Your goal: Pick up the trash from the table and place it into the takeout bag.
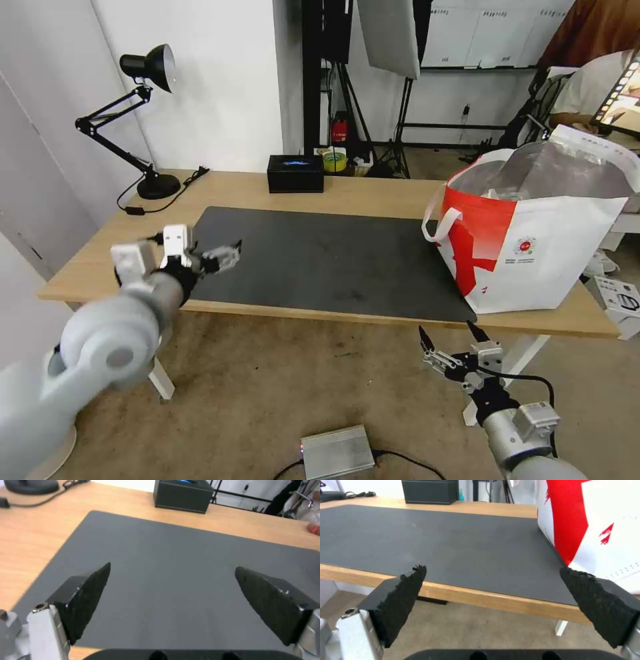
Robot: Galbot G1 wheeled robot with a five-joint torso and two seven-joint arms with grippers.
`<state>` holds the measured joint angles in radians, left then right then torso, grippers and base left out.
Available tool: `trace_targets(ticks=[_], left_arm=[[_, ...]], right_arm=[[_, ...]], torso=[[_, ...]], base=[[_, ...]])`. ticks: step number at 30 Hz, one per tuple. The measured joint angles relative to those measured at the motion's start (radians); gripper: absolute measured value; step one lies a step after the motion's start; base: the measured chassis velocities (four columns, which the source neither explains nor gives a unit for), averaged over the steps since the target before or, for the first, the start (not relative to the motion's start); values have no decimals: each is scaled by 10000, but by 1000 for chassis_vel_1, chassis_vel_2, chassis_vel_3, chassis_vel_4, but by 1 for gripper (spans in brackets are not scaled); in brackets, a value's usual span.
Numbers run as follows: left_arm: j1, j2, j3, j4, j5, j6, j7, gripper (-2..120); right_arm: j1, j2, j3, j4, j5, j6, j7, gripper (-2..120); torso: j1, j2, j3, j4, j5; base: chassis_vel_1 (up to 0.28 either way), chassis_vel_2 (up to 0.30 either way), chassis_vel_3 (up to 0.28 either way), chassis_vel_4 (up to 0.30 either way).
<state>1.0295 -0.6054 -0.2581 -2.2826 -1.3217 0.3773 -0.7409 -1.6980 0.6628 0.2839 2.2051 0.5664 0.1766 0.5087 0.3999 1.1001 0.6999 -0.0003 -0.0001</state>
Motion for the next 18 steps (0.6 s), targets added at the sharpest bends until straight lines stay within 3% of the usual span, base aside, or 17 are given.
trace_targets(ticks=[10,18], left_arm=[[3521,-1352,-1977,-104,2397,-355,508,100],[4507,-1848,-2291,-105,3402,-813,1107,100]], right_arm=[[-1,0,0,-1,0,0,0,100],[-1,0,0,0,0,0,0,100]], torso=[[0,0,0,5,1],[0,-1,0,1,0]], base=[[0,0,0,0],[0,0,0,0]])
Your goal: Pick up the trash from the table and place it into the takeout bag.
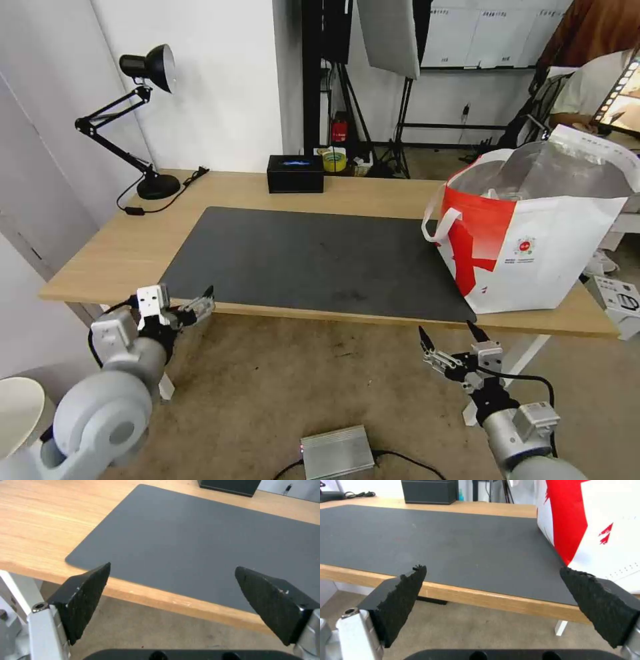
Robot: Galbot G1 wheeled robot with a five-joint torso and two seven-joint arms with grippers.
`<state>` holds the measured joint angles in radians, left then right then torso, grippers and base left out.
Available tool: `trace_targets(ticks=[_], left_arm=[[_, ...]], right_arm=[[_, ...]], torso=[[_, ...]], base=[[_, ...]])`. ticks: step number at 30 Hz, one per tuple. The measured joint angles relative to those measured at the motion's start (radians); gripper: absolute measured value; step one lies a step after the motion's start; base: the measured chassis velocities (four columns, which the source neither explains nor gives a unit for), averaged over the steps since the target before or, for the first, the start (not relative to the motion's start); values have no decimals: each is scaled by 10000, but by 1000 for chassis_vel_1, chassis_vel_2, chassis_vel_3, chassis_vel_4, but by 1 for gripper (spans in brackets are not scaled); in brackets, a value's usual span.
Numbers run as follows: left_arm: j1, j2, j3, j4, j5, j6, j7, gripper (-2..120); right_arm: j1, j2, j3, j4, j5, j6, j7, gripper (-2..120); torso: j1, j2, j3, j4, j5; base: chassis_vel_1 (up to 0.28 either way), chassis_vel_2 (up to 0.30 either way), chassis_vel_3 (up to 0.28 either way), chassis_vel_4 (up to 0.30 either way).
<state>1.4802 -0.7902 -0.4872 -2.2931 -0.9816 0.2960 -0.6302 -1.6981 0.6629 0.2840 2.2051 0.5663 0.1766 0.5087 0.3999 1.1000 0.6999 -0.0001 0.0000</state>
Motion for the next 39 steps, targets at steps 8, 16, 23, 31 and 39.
trace_targets(ticks=[8,16,23,31,39], left_arm=[[708,-297,-56,238,999,-548,676,100],[1123,-556,45,531,1685,-929,1085,100],[1307,-629,31,608,1904,-1086,1321,100],[1307,-616,17,608,1928,-1087,1336,100],[1295,-609,17,607,1917,-1087,1333,100]], right_arm=[[0,0,0,0,0,0,0,100],[0,0,0,0,0,0,0,100],[0,0,0,0,0,0,0,100],[0,0,0,0,0,0,0,100],[0,0,0,0,0,-1,0,100]], torso=[[0,0,0,1,0],[0,0,0,1,1],[0,0,0,1,1],[1,0,0,1,1],[1,0,1,0,1]], base=[[0,0,0,0],[0,0,0,0],[0,0,0,0],[0,0,0,0],[0,0,0,0]])
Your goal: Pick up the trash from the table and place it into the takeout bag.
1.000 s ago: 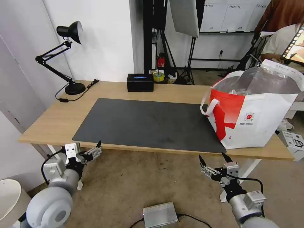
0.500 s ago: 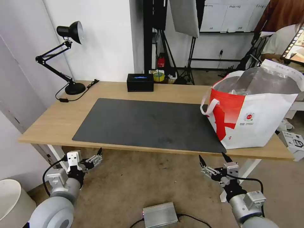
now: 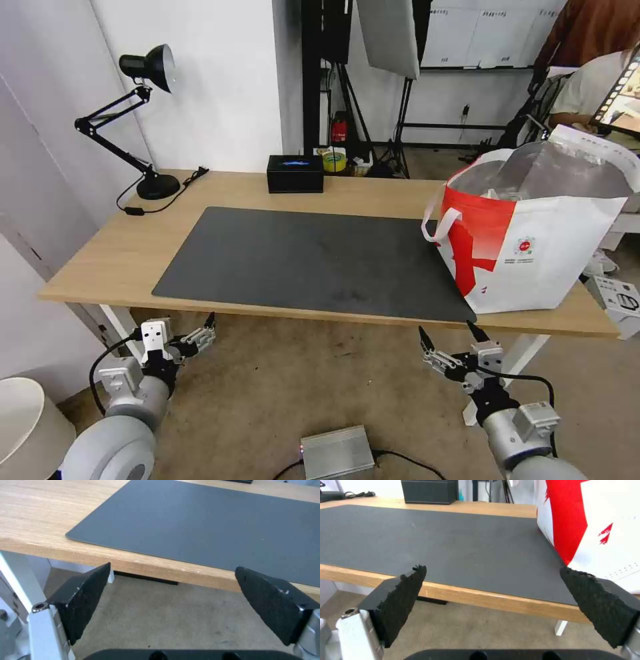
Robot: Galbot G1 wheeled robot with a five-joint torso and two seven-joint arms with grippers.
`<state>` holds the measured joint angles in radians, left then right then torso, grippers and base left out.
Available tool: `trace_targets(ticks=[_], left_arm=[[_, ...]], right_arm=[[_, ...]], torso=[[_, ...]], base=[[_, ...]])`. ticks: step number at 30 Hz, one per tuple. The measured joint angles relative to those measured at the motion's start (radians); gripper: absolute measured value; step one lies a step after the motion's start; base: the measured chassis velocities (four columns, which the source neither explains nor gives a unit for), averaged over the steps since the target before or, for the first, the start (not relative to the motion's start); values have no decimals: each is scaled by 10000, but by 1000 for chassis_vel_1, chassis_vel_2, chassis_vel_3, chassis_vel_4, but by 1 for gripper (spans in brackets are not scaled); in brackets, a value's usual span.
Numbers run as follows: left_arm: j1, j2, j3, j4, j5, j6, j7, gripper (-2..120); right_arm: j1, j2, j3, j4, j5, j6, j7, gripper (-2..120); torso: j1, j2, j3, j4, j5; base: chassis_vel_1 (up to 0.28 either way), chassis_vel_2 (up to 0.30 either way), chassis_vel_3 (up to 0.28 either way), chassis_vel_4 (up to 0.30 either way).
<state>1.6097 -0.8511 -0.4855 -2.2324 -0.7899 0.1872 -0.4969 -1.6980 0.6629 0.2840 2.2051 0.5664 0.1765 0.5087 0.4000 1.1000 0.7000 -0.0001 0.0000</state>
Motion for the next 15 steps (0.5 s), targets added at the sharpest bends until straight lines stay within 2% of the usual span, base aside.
trace_targets(ticks=[15], left_arm=[[-9,8,4,-5,-20,6,-2,100]], right_arm=[[0,0,0,0,0,0,0,100]], torso=[[0,0,0,0,0]], base=[[0,0,0,0]])
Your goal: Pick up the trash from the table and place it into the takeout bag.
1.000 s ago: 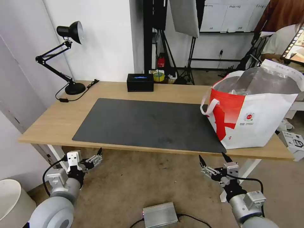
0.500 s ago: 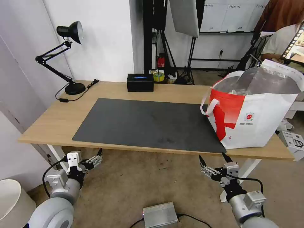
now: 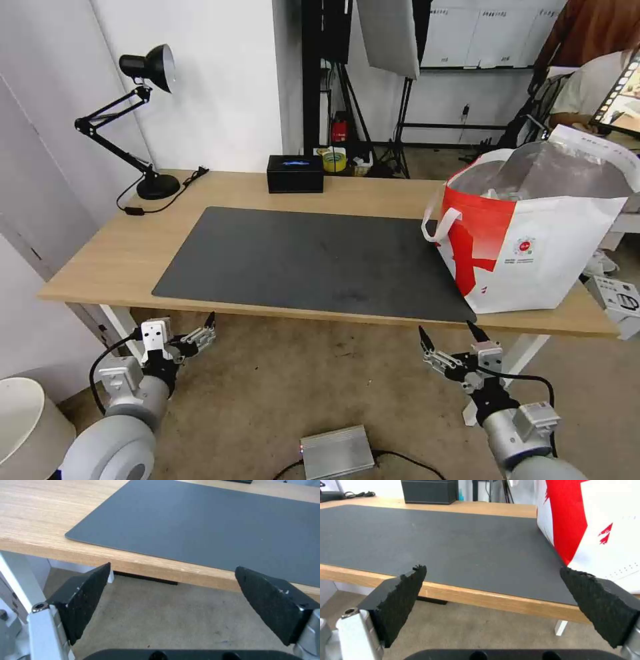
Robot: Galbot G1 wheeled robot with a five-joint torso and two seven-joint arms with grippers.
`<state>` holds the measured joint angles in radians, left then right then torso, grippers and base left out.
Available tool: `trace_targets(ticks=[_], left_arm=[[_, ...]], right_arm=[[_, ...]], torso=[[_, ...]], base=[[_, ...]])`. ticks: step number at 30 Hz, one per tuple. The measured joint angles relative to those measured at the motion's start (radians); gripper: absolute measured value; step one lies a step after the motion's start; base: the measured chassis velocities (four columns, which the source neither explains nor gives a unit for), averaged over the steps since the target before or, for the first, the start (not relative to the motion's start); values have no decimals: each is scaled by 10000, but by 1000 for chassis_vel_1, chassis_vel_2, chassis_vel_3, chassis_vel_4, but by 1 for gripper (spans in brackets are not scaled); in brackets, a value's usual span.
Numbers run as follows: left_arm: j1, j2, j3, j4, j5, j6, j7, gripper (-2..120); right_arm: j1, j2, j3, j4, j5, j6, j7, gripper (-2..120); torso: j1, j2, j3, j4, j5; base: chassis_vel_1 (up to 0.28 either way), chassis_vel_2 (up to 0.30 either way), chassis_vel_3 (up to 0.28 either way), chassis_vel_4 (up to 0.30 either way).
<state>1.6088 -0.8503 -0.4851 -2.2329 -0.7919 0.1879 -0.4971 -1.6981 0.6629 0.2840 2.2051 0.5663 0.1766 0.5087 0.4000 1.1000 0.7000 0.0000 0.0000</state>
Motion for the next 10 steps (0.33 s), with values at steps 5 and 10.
trace_targets(ticks=[5,10], left_arm=[[-3,1,6,-4,-6,3,-2,100],[-7,1,7,-5,-7,7,-3,100]], right_arm=[[0,0,0,0,0,0,0,100],[0,0,0,1,0,0,0,100]], torso=[[0,0,0,0,0],[0,0,0,0,0]], base=[[0,0,0,0],[0,0,0,0]])
